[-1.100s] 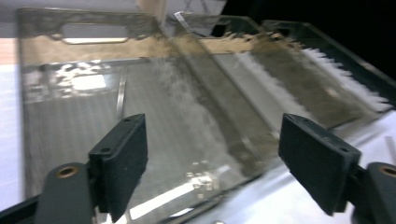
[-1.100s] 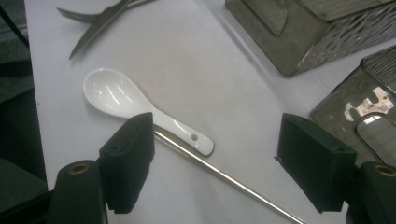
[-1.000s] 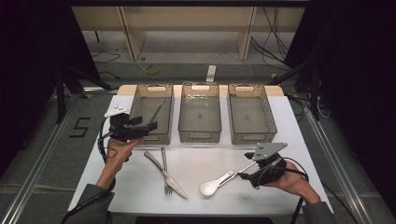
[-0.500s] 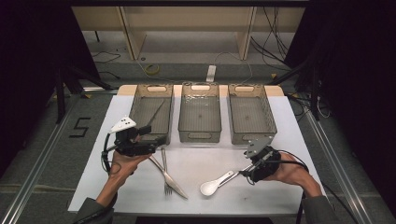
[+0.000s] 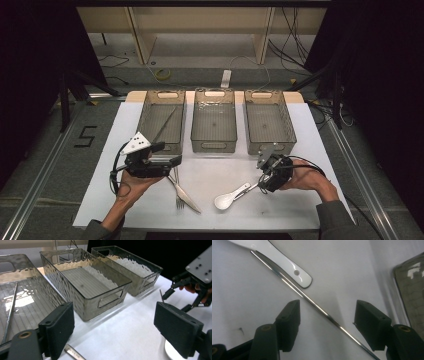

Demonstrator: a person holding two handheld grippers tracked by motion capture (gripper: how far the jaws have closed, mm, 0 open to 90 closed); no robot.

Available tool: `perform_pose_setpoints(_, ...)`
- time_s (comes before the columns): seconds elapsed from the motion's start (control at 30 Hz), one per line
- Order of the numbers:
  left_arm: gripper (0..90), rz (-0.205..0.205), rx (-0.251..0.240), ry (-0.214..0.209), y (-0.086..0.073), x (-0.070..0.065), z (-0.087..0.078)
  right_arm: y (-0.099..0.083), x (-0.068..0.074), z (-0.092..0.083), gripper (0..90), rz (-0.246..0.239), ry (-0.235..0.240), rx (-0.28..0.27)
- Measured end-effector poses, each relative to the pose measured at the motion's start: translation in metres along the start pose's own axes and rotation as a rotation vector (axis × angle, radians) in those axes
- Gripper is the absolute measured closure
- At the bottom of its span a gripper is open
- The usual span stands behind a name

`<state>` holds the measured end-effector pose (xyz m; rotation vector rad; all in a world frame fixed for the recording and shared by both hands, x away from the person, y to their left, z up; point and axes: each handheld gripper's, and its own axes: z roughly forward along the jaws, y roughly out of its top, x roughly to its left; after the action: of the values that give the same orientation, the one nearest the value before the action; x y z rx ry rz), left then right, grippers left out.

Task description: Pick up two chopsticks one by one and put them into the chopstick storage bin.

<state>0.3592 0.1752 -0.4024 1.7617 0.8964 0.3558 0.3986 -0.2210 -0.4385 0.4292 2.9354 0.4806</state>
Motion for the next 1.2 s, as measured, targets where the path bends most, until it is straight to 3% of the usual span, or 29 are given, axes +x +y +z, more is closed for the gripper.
perform_pose_setpoints(0.2,16.0,-0.005,0.016,-0.010,-0.006,-0.003,-0.001,0.000,-0.006,0.009,42.4,-0.029,0.037,0.022)
perform_pose_setpoints(0.37,16.0,-0.002,0.021,-0.008,-0.008,-0.006,-0.001,0.003,-0.007,0.013,45.9,-0.009,0.048,0.086)
perform_pose_setpoints(0.63,16.0,0.010,0.019,0.006,-0.008,-0.007,-0.001,0.004,-0.008,0.021,54.3,-0.044,0.056,0.120)
perform_pose_setpoints(0.67,16.0,0.011,0.018,0.006,-0.008,-0.007,-0.001,0.005,-0.006,0.020,55.6,-0.021,0.063,0.125)
perform_pose_setpoints(0.77,16.0,0.013,0.020,0.009,-0.008,-0.008,0.000,0.005,-0.004,0.019,59.7,-0.051,0.055,0.128)
perform_pose_setpoints(0.8,16.0,0.021,0.022,0.015,-0.009,-0.008,0.000,0.005,-0.002,0.018,60.3,-0.043,0.055,0.141)
perform_pose_setpoints(0.87,16.1,0.042,0.029,0.025,-0.009,-0.009,0.000,0.005,0.000,0.018,62.6,-0.073,0.044,0.144)
perform_pose_setpoints(0.93,16.1,0.042,0.029,0.023,-0.009,-0.010,0.001,0.005,0.004,0.017,64.9,-0.084,0.048,0.172)
perform_pose_setpoints(1.2,16.1,0.038,0.023,0.027,-0.009,-0.009,0.000,0.005,0.012,0.016,72.0,-0.135,0.050,0.199)
